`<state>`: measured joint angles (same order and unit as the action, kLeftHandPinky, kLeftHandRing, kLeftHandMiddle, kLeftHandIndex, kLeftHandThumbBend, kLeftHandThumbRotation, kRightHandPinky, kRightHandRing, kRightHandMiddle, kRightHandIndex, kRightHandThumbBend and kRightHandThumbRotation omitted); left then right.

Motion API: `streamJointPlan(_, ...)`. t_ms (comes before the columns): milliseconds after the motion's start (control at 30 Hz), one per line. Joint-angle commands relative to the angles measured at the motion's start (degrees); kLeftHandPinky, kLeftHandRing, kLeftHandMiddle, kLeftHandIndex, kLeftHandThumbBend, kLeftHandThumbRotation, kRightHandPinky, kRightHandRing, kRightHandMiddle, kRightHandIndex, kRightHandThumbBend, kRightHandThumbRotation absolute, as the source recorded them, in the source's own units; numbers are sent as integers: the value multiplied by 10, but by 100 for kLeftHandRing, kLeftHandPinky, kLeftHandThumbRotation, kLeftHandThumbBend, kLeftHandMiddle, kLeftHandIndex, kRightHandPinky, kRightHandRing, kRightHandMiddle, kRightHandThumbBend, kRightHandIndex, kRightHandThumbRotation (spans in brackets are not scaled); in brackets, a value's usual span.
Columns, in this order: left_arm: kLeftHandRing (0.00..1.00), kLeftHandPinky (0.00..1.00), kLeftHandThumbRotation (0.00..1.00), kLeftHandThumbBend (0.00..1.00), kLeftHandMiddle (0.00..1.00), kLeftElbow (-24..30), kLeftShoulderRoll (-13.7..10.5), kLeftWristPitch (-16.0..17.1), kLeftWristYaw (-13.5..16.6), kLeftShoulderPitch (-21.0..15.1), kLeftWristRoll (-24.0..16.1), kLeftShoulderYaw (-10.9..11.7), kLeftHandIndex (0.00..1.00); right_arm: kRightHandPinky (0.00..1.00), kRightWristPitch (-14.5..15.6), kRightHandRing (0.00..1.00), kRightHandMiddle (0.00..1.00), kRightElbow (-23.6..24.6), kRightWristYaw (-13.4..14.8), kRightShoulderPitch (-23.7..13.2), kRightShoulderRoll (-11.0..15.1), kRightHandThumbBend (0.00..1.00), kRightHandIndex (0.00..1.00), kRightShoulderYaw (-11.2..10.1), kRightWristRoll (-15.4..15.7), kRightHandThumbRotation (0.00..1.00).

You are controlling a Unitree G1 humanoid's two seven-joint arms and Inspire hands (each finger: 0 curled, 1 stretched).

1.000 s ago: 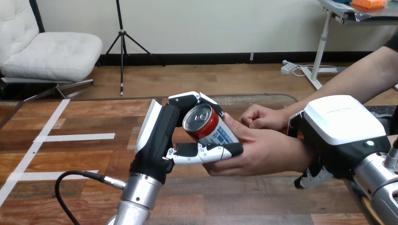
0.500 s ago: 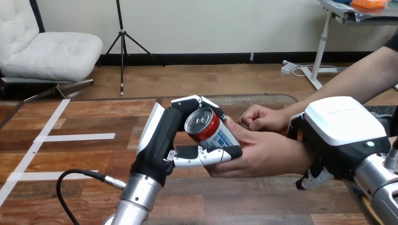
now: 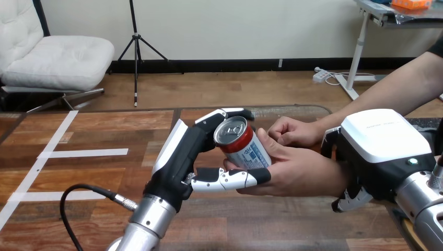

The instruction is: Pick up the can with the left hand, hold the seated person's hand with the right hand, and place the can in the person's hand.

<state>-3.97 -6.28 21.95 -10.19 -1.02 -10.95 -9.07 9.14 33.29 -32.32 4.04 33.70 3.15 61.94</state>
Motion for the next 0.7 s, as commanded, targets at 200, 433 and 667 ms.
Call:
streamJointPlan(200, 98, 92, 46, 100, 99, 41, -16, -25, -24, -22, 5, -7, 99, 56, 4, 64, 67, 2, 4, -27, 0, 94, 66, -12, 10, 0)
streamJointPlan(433, 100, 99, 49, 100, 100, 41, -21, -18, -27, -23, 1, -8, 100, 63, 9, 74, 76, 5, 0, -24, -2, 97, 74, -12, 13, 0)
streamJointPlan(667, 100, 100, 53, 100, 100, 37, -27, -8, -22, -25, -7, -10, 100, 69, 9, 80, 82, 5, -7, -25, 1, 97, 79, -12, 20, 0)
